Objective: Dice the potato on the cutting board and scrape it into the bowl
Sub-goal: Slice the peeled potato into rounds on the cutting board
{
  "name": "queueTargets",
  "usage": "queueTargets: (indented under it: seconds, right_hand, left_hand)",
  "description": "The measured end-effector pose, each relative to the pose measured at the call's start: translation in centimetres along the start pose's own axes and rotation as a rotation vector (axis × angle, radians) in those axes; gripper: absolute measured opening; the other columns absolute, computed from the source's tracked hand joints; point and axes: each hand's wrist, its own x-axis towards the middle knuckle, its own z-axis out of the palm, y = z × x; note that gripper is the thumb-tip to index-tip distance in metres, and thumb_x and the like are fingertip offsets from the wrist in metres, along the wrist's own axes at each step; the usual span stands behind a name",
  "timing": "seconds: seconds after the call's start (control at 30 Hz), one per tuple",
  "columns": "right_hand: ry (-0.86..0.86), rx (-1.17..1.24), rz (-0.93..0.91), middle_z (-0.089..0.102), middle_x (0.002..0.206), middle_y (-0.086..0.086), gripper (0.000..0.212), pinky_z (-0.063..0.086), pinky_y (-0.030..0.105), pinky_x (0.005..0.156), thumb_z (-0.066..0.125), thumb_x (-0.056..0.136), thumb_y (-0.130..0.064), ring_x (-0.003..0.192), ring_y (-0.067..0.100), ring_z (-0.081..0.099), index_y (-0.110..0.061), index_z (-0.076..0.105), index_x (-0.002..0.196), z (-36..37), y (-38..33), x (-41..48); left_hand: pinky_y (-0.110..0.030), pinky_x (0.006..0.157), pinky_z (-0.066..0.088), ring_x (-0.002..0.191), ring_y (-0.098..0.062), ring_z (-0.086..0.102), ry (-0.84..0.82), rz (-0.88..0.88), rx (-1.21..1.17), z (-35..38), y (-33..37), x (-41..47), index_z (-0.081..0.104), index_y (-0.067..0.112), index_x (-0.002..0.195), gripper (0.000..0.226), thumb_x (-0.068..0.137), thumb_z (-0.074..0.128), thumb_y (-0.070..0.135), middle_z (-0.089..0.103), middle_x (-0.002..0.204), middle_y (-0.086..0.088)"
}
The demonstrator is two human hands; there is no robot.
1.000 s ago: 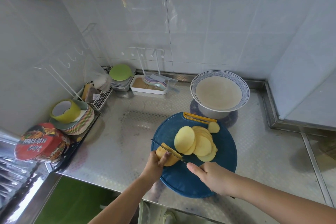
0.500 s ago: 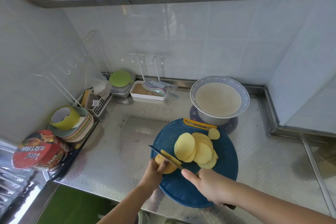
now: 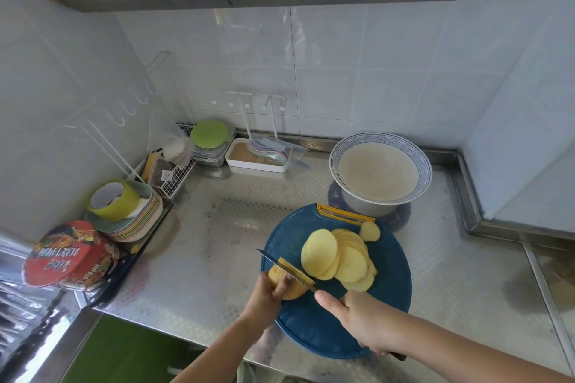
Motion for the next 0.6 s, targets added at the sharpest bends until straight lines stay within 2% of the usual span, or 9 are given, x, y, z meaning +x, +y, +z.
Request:
queueTargets:
  seconds: [0.13, 0.23, 0.4, 0.6]
  right_hand:
    - [0.022, -0.024, -0.007, 0.041, 0.061, -0.003, 0.065, 0.035, 0.028, 0.058, 0.02, 0.092, -0.076, 0.054, 0.011, 0.042, -0.018, 0.036, 0.066, 0.1, -0.1, 0.7]
    - [0.011, -0.036, -0.002, 0.043, 0.06, -0.001, 0.067, 0.039, 0.03, 0.061, 0.019, 0.091, -0.077, 0.055, 0.015, 0.046, -0.017, 0.037, 0.068, 0.1, -0.1, 0.9]
    - [0.015, -0.059, 0.0, 0.041, 0.056, 0.0, 0.066, 0.036, 0.029, 0.055, 0.018, 0.092, -0.074, 0.049, 0.014, 0.042, -0.016, 0.035, 0.066, 0.1, -0.7, 0.7]
    - [-0.015, -0.035, 0.062, 0.05, 0.057, 0.006, 0.073, 0.043, 0.028, 0.05, 0.017, 0.091, -0.077, 0.043, 0.017, 0.046, -0.011, 0.042, 0.071, 0.3, -1.8, 1.2]
  left_hand:
    - [-0.018, 0.075, 0.052, 0.111, -0.017, 0.054, -0.017, 0.02, -0.043, -0.1, -0.1, 0.0, 0.038, 0.012, 0.126, 0.069, 0.075, 0.051, 0.056, 0.053, 0.123, -0.007]
    - [-0.016, 0.072, 0.052, 0.111, -0.018, 0.054, -0.017, 0.015, -0.057, -0.1, -0.2, 0.1, 0.037, 0.01, 0.126, 0.058, 0.085, 0.05, 0.048, 0.051, 0.124, -0.009]
    - [-0.016, 0.073, 0.05, 0.11, -0.017, 0.053, -0.011, 0.02, -0.031, -0.2, 0.0, 0.0, 0.037, 0.013, 0.125, 0.066, 0.075, 0.048, 0.055, 0.051, 0.121, -0.005]
    - [-0.016, 0.074, 0.05, 0.109, -0.017, 0.054, 0.014, 0.035, 0.005, 0.0, -0.3, -0.1, 0.036, 0.013, 0.124, 0.058, 0.082, 0.048, 0.052, 0.051, 0.121, -0.007]
